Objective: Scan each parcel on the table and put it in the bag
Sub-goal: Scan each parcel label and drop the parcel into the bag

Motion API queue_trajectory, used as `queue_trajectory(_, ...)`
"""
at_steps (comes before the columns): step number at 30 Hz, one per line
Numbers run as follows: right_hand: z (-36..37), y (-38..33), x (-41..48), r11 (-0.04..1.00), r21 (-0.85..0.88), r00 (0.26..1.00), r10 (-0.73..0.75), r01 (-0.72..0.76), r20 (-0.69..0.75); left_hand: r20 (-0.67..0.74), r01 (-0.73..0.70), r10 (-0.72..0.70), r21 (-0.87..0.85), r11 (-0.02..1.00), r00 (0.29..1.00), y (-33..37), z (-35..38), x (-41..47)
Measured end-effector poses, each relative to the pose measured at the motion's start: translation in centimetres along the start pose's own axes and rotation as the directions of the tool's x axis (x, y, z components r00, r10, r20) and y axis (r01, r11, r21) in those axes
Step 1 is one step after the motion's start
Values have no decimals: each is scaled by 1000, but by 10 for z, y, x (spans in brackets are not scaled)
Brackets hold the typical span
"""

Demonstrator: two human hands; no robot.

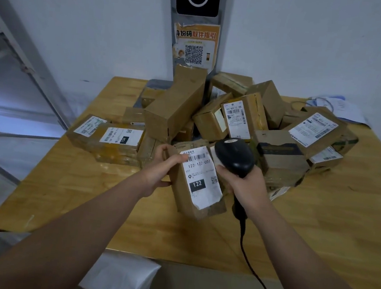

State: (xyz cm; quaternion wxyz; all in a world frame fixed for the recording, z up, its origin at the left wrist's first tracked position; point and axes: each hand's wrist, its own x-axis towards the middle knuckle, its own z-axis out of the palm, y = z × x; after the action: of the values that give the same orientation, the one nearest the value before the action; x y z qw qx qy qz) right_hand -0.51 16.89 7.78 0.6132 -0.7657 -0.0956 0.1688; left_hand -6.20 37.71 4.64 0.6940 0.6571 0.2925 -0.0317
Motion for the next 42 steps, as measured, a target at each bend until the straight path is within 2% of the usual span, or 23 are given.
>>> queue_trajectory(2,-4,0,-11,996,-91,988,22,-9,151,-38,-12,12,-8,1000,999,-3,-2,3)
queue_trajectory(4,-4,3,-21,982,-188,974,35,8,222,-73,-12,13,10,1000,997,-5,0,6)
queue_trajectory(7,-1,9,-27,975,-222,982,48,-7,182,-93,7,-6,10,1000,996,-8,5,9)
queue_trajectory(12,-6,11,-31,992,-110,991,74,-62,115,-88,37,-37,-4,999,995,-14,8,16)
queue_trajectory(15,-9,10,-33,989,-128,991,88,-75,99,-107,47,-51,-33,998,993,-16,10,20)
queue_trajectory(30,-16,8,-42,988,-116,989,113,-102,97,-157,48,-64,-101,994,985,-14,12,23)
queue_trajectory(42,-16,9,-45,992,-114,989,71,-57,127,-185,8,-25,-93,996,983,-16,12,16)
